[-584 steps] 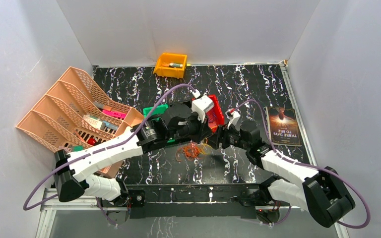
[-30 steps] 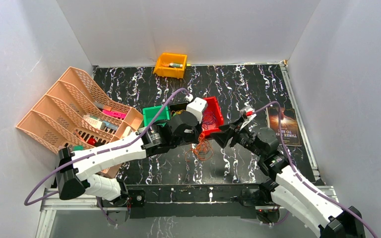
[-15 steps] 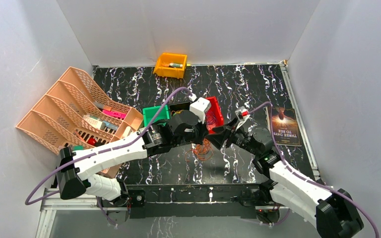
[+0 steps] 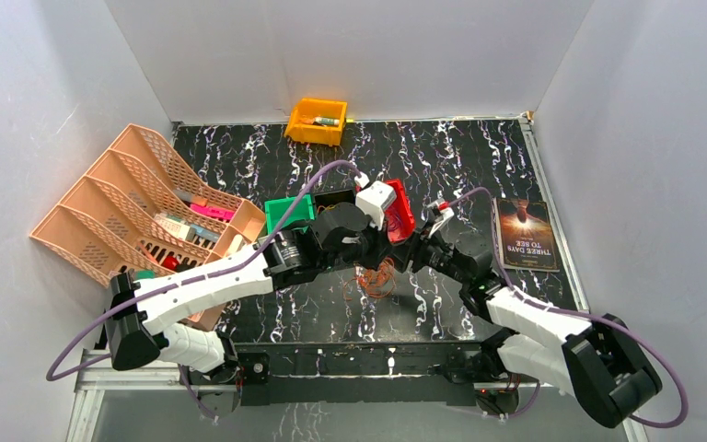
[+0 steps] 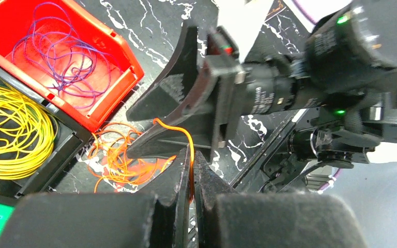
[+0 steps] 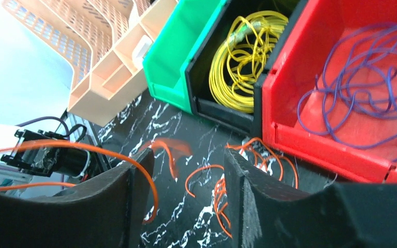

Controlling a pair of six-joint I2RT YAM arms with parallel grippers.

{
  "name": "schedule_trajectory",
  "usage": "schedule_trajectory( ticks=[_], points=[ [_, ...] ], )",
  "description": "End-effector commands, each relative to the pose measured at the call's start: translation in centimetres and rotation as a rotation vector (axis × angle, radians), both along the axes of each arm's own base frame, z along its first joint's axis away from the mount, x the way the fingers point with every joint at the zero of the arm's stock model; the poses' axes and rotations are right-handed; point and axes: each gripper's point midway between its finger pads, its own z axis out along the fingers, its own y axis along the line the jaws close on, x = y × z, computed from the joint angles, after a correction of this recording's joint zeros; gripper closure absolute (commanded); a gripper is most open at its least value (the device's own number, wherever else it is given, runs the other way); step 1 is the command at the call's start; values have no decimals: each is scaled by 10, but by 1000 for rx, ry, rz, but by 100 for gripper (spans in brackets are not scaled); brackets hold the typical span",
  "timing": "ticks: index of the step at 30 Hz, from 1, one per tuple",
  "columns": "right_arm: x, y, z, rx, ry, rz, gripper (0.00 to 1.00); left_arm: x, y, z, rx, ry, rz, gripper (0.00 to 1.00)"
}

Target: Untangle the cables

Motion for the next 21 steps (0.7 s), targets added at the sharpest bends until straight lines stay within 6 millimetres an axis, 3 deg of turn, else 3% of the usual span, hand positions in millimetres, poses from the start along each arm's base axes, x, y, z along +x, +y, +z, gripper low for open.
schedule_trajectory(
  ticks=[1,5,11,21],
  points=[
    [5,6,0,14,15,10,42,-3,-7,48,-101,-37,-23,100],
    [8,2,-21,-22,76,-30,44,0,-2,73,-132,-73,-9,100],
    [6,1,-34,-47,101,-30,45,4,4,98,-151,-118,10,100],
    [5,-9,-53,-92,149,-77,64,22,36,137,-91,-245,114,100]
  ],
)
